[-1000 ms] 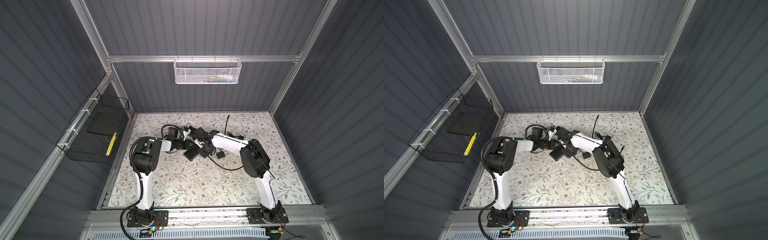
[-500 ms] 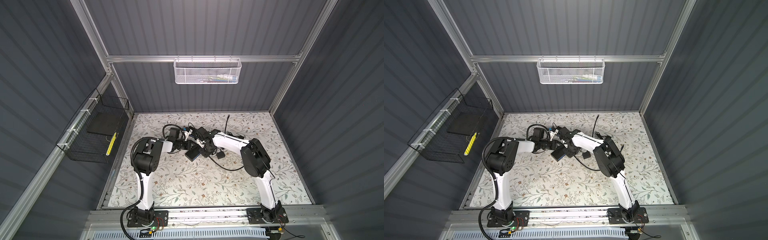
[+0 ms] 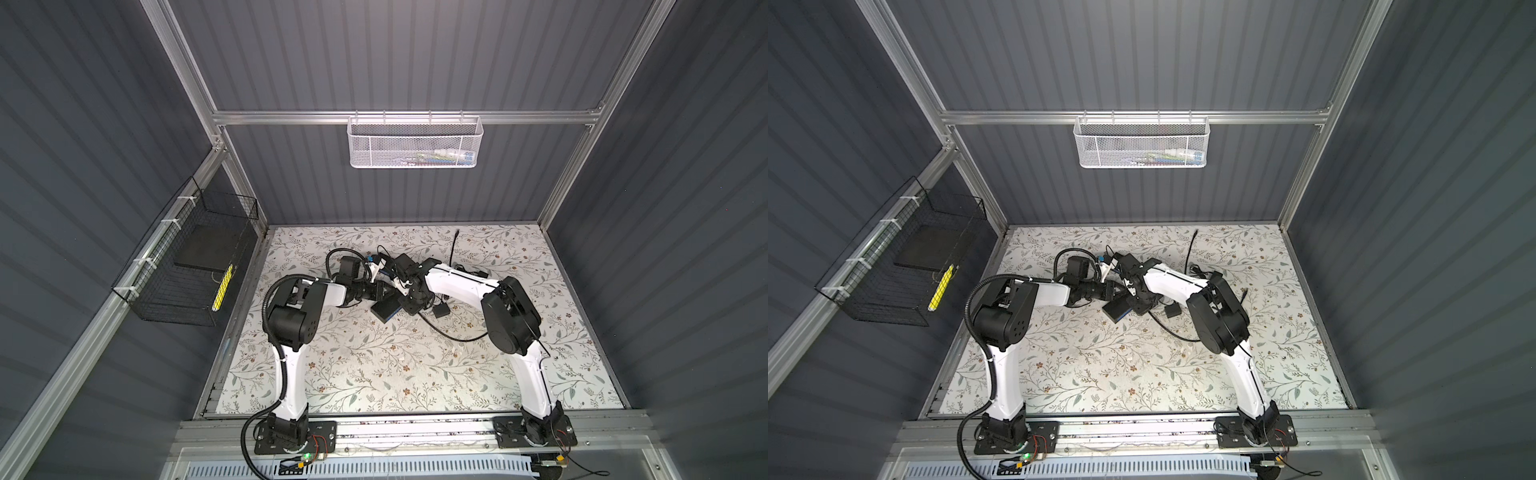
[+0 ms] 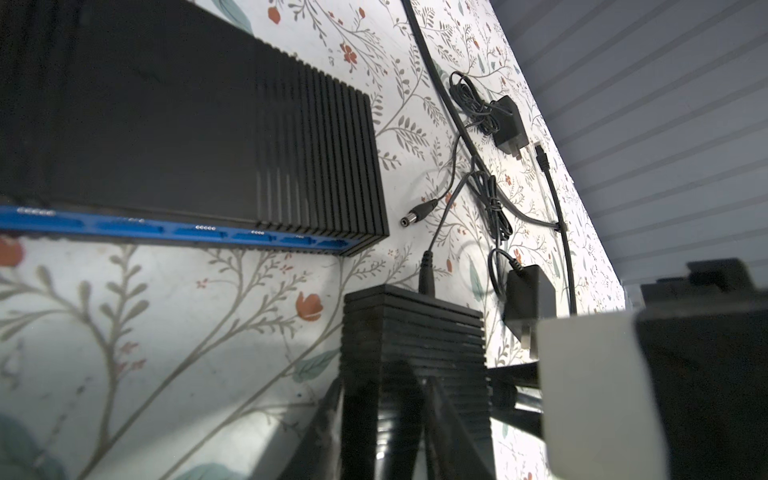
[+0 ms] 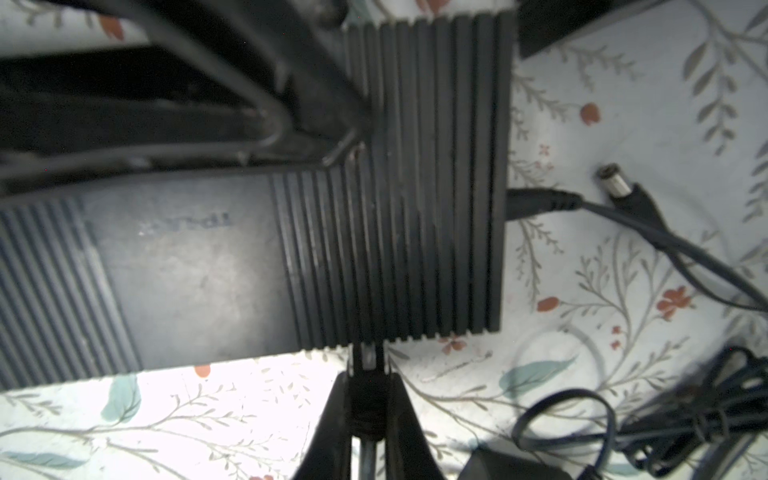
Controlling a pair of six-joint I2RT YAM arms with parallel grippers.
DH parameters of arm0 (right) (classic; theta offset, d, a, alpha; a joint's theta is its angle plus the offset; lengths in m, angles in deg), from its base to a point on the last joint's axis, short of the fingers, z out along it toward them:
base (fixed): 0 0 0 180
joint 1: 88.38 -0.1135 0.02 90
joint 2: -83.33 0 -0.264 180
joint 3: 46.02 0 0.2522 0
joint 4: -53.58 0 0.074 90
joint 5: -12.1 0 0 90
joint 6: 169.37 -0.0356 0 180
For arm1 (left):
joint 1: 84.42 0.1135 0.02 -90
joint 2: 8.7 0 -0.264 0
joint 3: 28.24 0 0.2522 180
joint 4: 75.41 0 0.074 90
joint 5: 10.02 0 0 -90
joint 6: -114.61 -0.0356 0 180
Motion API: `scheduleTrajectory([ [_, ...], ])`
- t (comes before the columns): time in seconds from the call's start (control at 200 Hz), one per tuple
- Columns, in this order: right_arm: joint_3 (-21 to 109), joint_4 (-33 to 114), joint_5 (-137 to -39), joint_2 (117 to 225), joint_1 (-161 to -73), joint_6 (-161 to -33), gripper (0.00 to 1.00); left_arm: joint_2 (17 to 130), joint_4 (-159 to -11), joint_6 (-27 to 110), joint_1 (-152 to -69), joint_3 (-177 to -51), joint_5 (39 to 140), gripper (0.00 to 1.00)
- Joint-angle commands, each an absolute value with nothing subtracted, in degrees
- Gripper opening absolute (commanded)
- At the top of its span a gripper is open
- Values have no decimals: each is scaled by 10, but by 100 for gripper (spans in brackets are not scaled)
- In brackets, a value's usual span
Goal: Insert the plug into the switch port
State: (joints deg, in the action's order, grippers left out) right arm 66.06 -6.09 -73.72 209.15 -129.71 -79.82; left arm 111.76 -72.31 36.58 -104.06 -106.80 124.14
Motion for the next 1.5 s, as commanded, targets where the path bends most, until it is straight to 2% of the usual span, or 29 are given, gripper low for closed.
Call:
scheduleTrajectory([
  [0.0,711,55,-751,2085,-1296,-808,0,1135,-790,359,-1093,-1043,1313,32],
  [0.941,723,71,-752,2115,-1288,-834,0,1128,-769,371,-1114,-1027,1311,30],
  [1.496,778,76,-762,2139,-1286,-820,0,1138,-758,378,-1132,-1029,1324,29],
])
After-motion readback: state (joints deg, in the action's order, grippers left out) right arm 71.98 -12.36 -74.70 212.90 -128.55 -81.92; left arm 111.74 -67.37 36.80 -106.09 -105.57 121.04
